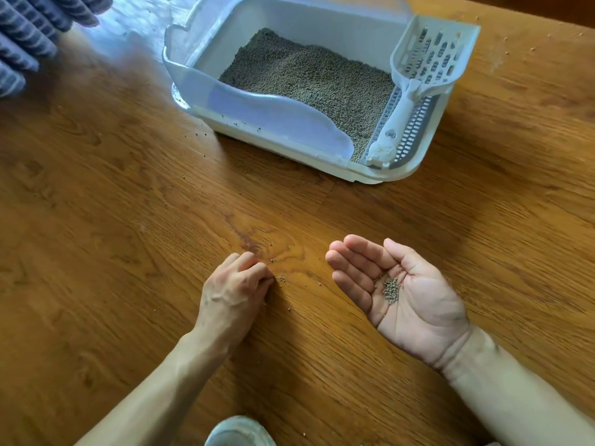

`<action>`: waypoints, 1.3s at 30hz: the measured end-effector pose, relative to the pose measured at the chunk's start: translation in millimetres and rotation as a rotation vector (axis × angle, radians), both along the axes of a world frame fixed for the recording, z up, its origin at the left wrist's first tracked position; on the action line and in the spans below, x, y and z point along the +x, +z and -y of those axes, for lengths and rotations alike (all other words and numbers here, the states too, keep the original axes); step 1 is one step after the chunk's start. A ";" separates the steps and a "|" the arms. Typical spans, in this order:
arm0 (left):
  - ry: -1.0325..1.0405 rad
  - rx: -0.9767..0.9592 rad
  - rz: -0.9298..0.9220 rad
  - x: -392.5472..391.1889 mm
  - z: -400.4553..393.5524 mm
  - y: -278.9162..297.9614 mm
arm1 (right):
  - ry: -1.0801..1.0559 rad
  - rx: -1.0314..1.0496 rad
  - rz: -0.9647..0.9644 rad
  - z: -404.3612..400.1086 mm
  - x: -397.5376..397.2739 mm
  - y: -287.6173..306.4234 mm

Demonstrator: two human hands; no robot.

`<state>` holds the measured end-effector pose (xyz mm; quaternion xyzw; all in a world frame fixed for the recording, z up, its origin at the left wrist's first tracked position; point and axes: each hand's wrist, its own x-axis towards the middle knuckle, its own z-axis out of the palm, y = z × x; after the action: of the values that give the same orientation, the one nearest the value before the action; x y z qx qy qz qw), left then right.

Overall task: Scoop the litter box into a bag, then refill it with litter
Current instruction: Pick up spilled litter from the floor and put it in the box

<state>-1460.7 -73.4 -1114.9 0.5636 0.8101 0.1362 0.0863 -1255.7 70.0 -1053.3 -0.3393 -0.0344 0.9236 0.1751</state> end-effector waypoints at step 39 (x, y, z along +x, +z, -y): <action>0.155 -0.002 0.076 -1.3 11.2 1.0 | -0.019 0.009 0.014 -2.5 -0.8 -4.2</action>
<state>-1461.9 -84.6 -1113.9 0.4938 0.8475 0.1627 0.1068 -1256.5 72.6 -1057.5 -0.3452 -0.0367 0.9193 0.1854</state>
